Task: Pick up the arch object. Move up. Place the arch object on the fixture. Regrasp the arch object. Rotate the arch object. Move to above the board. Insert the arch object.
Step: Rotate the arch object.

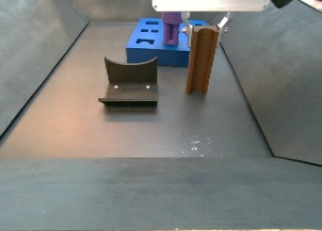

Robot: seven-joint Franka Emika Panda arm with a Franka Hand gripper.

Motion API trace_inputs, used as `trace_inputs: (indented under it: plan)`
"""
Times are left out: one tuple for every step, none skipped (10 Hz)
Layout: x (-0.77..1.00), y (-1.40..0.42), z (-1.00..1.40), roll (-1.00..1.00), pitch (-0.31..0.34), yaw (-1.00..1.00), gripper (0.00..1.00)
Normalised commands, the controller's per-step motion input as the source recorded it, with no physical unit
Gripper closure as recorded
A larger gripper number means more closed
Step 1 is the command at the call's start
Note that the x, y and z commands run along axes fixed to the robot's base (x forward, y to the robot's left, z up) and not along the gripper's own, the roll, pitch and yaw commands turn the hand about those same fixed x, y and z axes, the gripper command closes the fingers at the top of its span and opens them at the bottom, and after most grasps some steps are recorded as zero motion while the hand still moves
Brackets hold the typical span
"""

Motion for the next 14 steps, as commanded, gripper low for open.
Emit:
trace_inputs:
  plan:
    - [0.00, 0.02, -0.20, -0.15, -0.024, -0.04, 1.00]
    - [0.00, 0.02, -0.20, -0.15, -0.024, -0.04, 1.00]
    - [0.00, 0.02, -0.20, -0.15, -0.024, -0.04, 1.00]
    - [0.00, 0.02, -0.20, -0.15, -0.024, -0.04, 1.00]
    - [0.00, 0.02, -0.20, -0.15, -0.024, -0.04, 1.00]
    - [0.00, 0.02, -0.20, -0.15, -0.024, -0.04, 1.00]
    - [0.00, 0.00, 0.00, -0.15, -0.024, -0.04, 0.00]
    - [0.00, 0.00, 1.00, -0.15, -0.024, -0.04, 0.00]
    - [-0.02, 0.00, 1.00, -0.15, -0.006, -0.04, 0.00]
    - [-0.03, 0.00, 0.99, -0.15, 0.025, -0.04, 0.00]
    - [-0.02, 0.01, 0.78, -0.15, 0.040, -0.04, 0.00]
    - [-0.01, 0.01, 0.67, -0.15, 0.048, -0.04, 0.00]
    - [0.00, 0.01, 0.43, -0.15, 0.068, -0.05, 0.00]
    - [0.01, 0.01, 0.19, -0.16, 0.089, -0.05, 0.00]
